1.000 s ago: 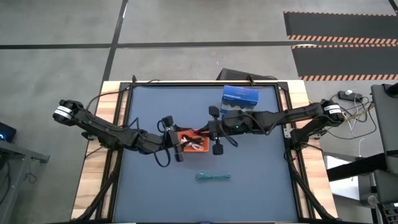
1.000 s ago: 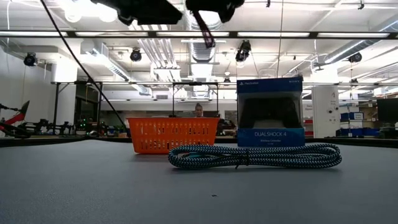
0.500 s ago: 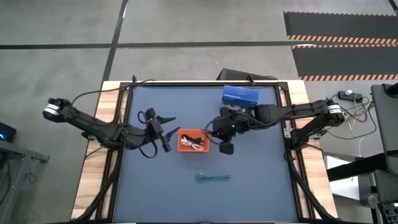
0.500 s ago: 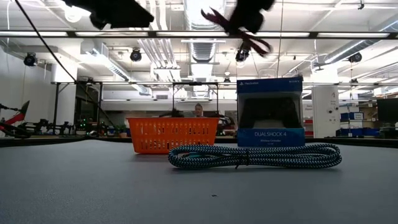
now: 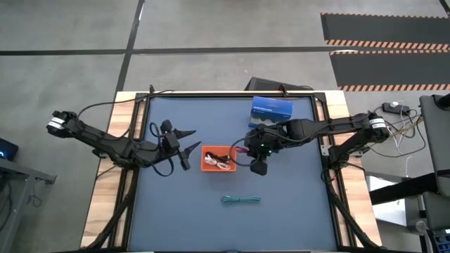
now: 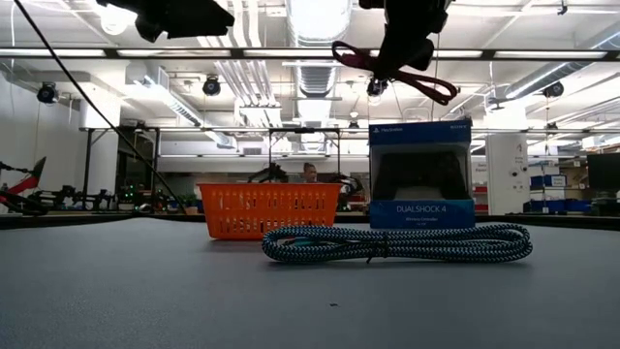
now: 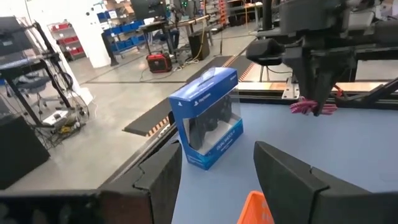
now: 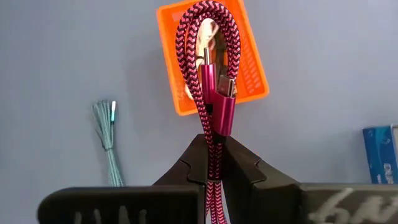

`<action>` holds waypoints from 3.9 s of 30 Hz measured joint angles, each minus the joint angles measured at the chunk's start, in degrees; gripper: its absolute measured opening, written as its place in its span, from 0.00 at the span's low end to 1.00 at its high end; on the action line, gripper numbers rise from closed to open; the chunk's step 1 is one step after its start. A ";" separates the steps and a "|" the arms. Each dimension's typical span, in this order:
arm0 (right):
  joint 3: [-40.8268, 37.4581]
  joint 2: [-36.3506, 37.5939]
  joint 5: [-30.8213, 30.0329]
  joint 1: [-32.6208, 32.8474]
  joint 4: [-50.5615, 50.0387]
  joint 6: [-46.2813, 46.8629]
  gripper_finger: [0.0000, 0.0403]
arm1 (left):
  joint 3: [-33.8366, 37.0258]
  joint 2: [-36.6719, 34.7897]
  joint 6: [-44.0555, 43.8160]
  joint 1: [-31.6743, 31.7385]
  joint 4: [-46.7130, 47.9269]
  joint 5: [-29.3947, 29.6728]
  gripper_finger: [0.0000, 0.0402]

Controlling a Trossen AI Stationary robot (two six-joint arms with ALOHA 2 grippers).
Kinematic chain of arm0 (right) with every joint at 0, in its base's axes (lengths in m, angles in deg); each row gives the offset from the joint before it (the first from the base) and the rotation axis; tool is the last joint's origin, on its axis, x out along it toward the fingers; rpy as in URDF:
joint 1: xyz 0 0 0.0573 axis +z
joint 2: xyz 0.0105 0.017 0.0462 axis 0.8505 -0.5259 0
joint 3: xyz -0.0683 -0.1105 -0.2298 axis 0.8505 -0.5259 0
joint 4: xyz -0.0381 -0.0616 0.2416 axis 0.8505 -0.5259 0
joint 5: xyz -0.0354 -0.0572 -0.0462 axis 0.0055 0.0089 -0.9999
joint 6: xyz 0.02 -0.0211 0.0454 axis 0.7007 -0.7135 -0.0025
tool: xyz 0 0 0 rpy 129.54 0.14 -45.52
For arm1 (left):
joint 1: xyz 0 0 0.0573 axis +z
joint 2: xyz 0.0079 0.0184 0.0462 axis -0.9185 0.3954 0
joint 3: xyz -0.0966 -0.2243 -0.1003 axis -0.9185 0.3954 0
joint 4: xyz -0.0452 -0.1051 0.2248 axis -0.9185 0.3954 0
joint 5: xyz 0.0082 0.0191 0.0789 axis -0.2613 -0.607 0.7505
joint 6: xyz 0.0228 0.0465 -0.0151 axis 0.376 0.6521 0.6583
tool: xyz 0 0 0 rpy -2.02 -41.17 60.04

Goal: Pick and place USB-C Cables
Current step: Put the pink charger cable into the orange bin, then put the blue charger cable into the orange bin

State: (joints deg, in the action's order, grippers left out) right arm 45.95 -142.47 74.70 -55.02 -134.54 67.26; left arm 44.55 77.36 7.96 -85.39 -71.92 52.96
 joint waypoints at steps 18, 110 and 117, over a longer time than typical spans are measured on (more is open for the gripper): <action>11.15 -13.19 2.19 -2.72 -7.50 0.58 0.03 | 0.11 -4.60 1.93 -0.24 0.44 -0.08 0.46; 35.10 -42.38 11.99 -9.18 -6.15 3.29 0.30 | 0.22 -7.07 1.66 -0.59 3.63 -0.28 0.46; 35.72 -41.78 12.03 -9.27 -7.04 2.62 0.45 | 0.22 -7.07 1.67 -0.59 3.61 -0.26 0.46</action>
State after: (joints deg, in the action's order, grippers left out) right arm 81.66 -184.26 86.73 -64.29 -141.58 69.88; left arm 44.77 70.29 9.63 -85.98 -68.31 52.70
